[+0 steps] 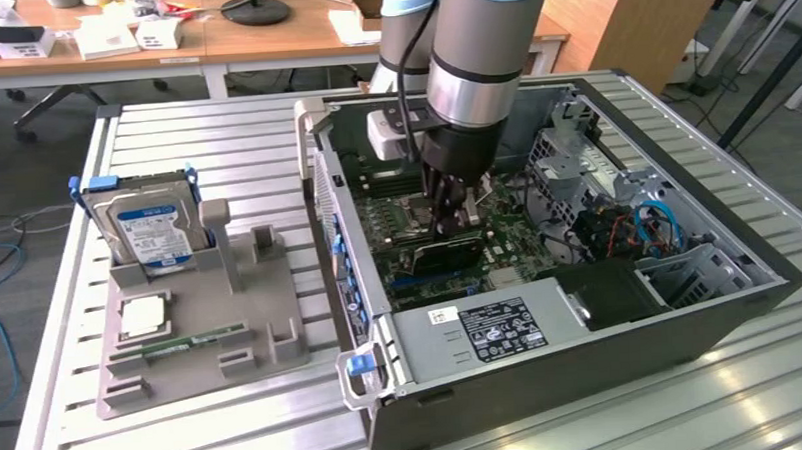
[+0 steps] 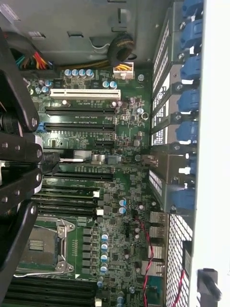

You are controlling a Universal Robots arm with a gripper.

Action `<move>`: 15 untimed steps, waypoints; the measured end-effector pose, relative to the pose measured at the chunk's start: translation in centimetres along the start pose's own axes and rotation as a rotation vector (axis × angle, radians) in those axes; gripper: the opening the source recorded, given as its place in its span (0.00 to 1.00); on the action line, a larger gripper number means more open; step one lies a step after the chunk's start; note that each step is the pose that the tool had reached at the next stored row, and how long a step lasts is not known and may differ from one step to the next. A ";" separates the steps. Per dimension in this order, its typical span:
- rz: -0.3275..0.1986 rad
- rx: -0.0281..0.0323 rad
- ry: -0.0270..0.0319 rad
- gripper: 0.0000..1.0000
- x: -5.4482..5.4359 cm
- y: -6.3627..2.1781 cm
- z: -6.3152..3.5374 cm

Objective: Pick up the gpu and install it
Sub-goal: 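Press down on the gpu until it lock into place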

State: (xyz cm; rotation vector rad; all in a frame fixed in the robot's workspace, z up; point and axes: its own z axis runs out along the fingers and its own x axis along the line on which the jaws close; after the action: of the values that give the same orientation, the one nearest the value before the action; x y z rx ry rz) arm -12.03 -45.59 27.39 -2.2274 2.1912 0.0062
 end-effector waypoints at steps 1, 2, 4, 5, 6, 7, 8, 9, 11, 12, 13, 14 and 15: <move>0.000 0.0001 -0.0001 0.10 0.0 0.00 0.13; 0.000 0.0000 0.0000 0.10 0.0 0.00 0.14; 0.000 0.0000 0.0001 0.10 0.0 0.00 0.14; 0.000 0.0000 0.0001 0.10 0.0 0.00 0.14; 0.000 0.0000 0.0000 0.10 0.0 0.01 0.15; 0.000 0.0001 0.0000 0.10 -0.2 0.01 0.17; 0.000 0.0001 0.0000 0.10 -0.3 0.01 0.18; 0.000 0.0000 0.0000 0.10 -0.4 0.00 0.19; 0.000 0.0001 0.0000 0.10 -0.4 -0.01 0.20; 0.000 0.0000 -0.0001 0.10 -0.4 -0.01 0.20; 0.000 0.0000 0.0001 0.10 -0.4 0.00 0.22; 0.000 0.0000 0.0000 0.10 -0.4 0.00 0.31; 0.000 0.0000 0.0000 0.10 -0.4 0.01 0.41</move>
State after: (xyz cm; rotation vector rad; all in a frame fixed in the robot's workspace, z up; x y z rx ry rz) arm -12.04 -45.14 26.99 -2.2274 2.1911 0.0061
